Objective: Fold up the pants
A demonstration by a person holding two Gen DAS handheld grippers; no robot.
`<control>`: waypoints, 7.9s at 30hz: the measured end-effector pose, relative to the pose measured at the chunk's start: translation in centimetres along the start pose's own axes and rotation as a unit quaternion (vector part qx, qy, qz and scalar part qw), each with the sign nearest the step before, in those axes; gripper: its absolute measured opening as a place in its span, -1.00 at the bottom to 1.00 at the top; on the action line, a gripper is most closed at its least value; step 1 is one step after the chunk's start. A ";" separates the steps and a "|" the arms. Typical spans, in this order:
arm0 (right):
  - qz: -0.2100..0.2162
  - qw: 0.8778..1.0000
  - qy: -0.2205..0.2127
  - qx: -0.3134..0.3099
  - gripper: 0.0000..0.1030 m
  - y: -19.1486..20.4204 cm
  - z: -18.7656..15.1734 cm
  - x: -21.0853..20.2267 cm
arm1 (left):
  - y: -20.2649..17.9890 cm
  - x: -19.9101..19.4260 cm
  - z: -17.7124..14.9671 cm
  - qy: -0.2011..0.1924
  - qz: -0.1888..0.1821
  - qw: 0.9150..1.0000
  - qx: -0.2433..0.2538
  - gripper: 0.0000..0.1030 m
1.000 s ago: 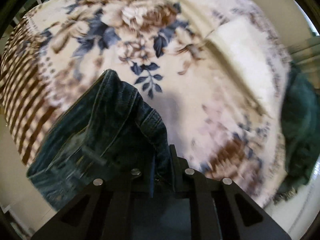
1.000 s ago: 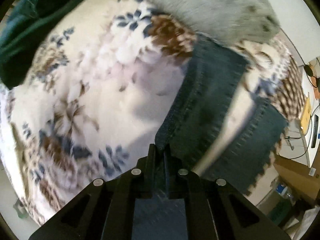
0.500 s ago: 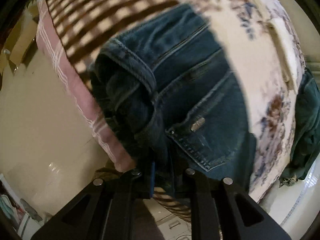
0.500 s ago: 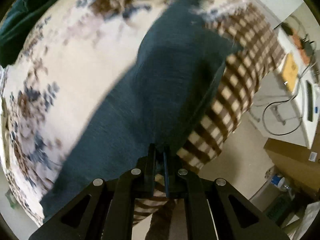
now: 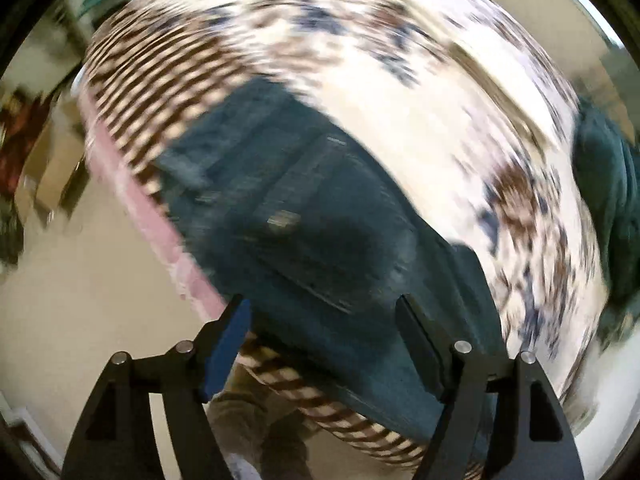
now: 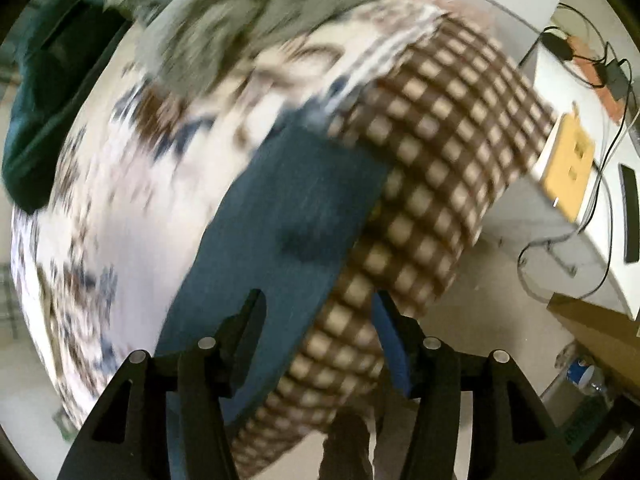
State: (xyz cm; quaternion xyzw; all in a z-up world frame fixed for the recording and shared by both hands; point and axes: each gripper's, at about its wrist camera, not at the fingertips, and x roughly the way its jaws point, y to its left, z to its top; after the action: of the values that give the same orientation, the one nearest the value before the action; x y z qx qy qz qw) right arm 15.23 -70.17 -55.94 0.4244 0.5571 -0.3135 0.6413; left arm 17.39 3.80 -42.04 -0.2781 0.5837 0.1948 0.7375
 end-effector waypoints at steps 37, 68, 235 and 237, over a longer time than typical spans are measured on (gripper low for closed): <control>0.066 0.784 0.319 -0.528 -0.05 50.1 -35.1 15.5 | 8.8 4.1 2.1 0.020 0.045 0.998 -0.042 0.42; 0.003 0.842 0.265 -0.470 -0.86 51.8 -33.6 15.7 | 13.3 3.6 3.4 0.038 -0.006 0.994 -0.098 0.42; 0.055 0.938 0.058 -0.337 0.55 18.7 -23.3 4.0 | -9.0 6.1 -9.5 0.123 -0.071 0.979 0.147 -0.94; 0.054 0.937 0.063 -0.341 0.55 18.8 -23.4 4.0 | -8.0 8.1 -8.9 0.127 -0.047 0.982 0.135 -0.94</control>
State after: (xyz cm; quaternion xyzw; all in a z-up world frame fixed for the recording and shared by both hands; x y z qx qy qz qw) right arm 21.93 -40.61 -56.62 0.2287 0.6458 -0.0428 0.7272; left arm 17.55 -8.31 -49.92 -0.2254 0.6796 0.0430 0.6968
